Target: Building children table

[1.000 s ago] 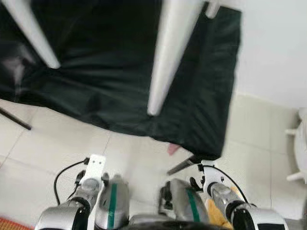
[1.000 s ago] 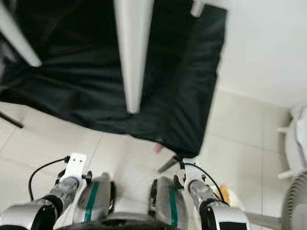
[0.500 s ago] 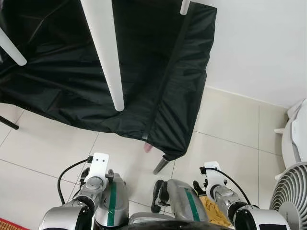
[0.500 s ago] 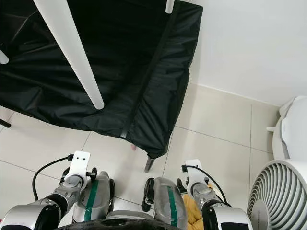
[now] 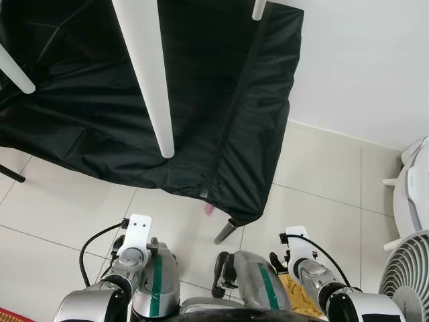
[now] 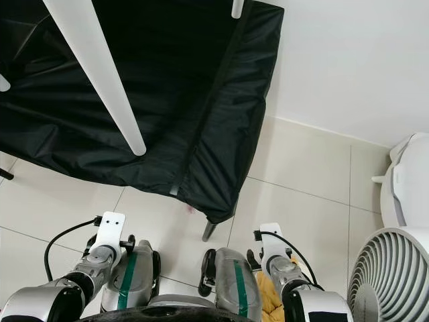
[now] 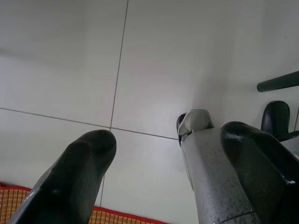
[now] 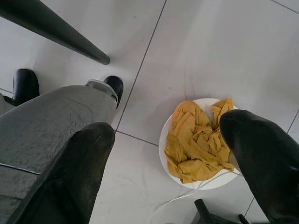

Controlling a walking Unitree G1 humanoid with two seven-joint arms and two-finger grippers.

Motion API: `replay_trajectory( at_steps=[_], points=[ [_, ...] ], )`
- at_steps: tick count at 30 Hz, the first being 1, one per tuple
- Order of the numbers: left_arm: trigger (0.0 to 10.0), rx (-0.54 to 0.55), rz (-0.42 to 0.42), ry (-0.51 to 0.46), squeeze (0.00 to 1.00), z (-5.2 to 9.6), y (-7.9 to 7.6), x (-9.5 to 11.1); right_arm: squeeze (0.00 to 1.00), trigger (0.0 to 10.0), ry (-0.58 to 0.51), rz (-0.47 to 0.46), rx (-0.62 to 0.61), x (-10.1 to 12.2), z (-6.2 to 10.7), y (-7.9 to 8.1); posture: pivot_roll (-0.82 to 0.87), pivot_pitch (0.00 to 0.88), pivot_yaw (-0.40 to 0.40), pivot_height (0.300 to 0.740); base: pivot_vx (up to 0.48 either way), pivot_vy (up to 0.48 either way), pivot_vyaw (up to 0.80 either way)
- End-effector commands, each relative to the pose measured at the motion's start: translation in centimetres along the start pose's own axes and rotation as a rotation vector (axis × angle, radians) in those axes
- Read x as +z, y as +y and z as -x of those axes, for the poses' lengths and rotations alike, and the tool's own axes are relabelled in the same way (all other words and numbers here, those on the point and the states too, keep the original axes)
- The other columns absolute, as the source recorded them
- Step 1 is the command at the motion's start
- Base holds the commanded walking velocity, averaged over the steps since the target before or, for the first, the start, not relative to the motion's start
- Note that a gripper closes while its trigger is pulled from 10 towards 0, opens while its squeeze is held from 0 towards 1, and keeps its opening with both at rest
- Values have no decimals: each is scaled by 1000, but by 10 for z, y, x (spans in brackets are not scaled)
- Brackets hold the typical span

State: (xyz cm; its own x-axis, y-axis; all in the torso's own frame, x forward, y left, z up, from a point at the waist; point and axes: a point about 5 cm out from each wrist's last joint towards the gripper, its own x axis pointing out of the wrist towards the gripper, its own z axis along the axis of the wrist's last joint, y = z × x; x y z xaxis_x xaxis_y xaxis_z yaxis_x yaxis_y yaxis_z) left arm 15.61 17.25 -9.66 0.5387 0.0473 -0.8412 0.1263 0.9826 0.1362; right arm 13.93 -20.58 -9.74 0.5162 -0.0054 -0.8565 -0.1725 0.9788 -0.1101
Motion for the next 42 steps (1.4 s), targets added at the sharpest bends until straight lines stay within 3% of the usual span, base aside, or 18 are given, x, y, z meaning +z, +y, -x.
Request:
replay_trajectory(
  at_steps=[1, 9, 25, 42],
  points=[
    [10000, -15, -11, 70, 0, 3, -4, -17, 0, 10000, 28, -1, 1, -8, 2, -1, 96, 27, -52, 740, 0, 0, 0],
    [10000, -11, 5, 71, 0, 3, -3, -17, 0, 10000, 24, 2, 2, -7, 2, -1, 99, 27, -56, 740, 0, 0, 0],
    [10000, -3, 12, 67, 0, 2, -2, -15, 0, 10000, 26, 0, -1, -7, 2, -2, 101, 30, -57, 740, 0, 434, 0],
    [10000, -6, -12, 61, 0, 2, -3, -13, 0, 10000, 46, -22, -9, -11, 2, 0, 97, 38, -60, 740, 0, 0, -85]
  ],
)
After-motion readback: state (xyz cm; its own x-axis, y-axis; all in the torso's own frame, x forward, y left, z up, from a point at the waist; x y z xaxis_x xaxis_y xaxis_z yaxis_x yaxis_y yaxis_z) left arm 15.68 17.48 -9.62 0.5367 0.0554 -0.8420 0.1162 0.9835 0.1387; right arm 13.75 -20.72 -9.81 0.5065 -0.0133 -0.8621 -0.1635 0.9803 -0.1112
